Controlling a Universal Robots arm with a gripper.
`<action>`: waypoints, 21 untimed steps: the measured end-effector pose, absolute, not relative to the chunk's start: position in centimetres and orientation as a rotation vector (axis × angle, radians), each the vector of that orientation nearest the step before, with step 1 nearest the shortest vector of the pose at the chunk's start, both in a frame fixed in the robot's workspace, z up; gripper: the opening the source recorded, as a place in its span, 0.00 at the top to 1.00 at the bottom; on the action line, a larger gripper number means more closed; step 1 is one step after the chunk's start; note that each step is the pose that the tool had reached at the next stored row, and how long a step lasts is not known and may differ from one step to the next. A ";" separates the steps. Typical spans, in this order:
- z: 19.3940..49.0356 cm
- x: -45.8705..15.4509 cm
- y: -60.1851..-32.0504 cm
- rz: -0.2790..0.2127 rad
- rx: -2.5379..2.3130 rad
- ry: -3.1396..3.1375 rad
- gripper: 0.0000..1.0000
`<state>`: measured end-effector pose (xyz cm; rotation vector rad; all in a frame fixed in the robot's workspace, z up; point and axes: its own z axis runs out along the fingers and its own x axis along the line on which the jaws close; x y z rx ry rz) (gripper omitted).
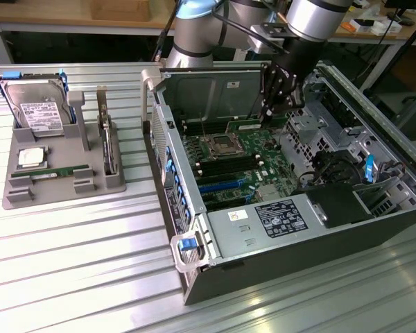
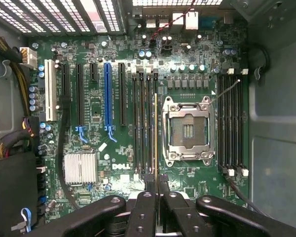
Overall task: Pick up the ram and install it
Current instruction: 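Insert the ram into the slot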
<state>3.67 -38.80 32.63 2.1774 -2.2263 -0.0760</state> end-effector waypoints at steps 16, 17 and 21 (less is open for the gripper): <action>31.6 3.6 -38.8 -0.076 2.177 -2.226 0.88; 31.6 3.6 -38.8 -0.076 2.177 -2.226 0.88; 31.3 3.6 -38.8 -0.076 2.177 -2.226 0.88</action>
